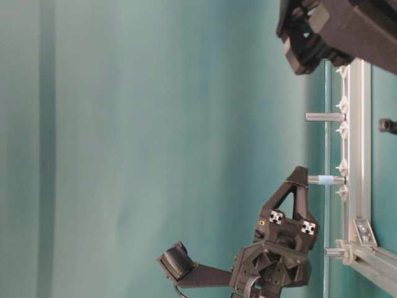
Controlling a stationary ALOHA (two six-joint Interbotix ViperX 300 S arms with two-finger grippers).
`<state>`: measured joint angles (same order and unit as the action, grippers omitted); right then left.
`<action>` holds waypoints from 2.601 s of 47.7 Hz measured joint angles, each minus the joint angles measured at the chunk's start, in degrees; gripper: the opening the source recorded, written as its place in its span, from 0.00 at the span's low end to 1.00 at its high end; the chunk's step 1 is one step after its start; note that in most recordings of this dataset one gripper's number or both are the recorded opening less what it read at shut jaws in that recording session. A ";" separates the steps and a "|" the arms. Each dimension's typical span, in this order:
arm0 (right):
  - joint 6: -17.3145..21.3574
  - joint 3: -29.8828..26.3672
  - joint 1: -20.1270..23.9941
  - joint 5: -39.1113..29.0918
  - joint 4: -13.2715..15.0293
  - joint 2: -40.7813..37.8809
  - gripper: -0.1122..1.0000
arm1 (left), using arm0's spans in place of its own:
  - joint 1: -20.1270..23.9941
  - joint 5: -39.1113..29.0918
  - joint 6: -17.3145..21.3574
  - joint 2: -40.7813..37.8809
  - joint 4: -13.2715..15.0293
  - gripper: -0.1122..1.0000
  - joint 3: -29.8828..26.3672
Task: Insert the wire through the string loop located in the center.
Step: 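Lower the right gripper onto the black USB cable near its plug, then close the right gripper on the cable just behind the USB plug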
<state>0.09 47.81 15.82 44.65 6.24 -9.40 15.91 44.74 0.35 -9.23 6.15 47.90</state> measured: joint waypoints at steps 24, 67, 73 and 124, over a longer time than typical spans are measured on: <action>0.18 -4.13 -0.09 -9.23 0.00 0.00 0.10 | -0.18 -14.77 0.00 8.61 -1.93 0.10 -1.14; 1.14 -3.96 -0.09 -10.90 0.00 0.00 0.53 | -1.23 -15.73 -0.09 9.40 -2.02 0.10 0.62; 1.14 -3.96 -0.09 -10.90 -0.09 -0.09 0.53 | -1.23 -15.73 -0.18 9.40 -1.93 0.10 0.62; 1.58 -7.03 2.02 -12.30 0.00 -10.28 0.53 | -1.67 -17.67 -0.18 9.40 -1.93 0.10 0.70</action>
<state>1.67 40.78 17.84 32.34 6.24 -19.69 14.24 27.07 0.18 0.18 4.22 48.60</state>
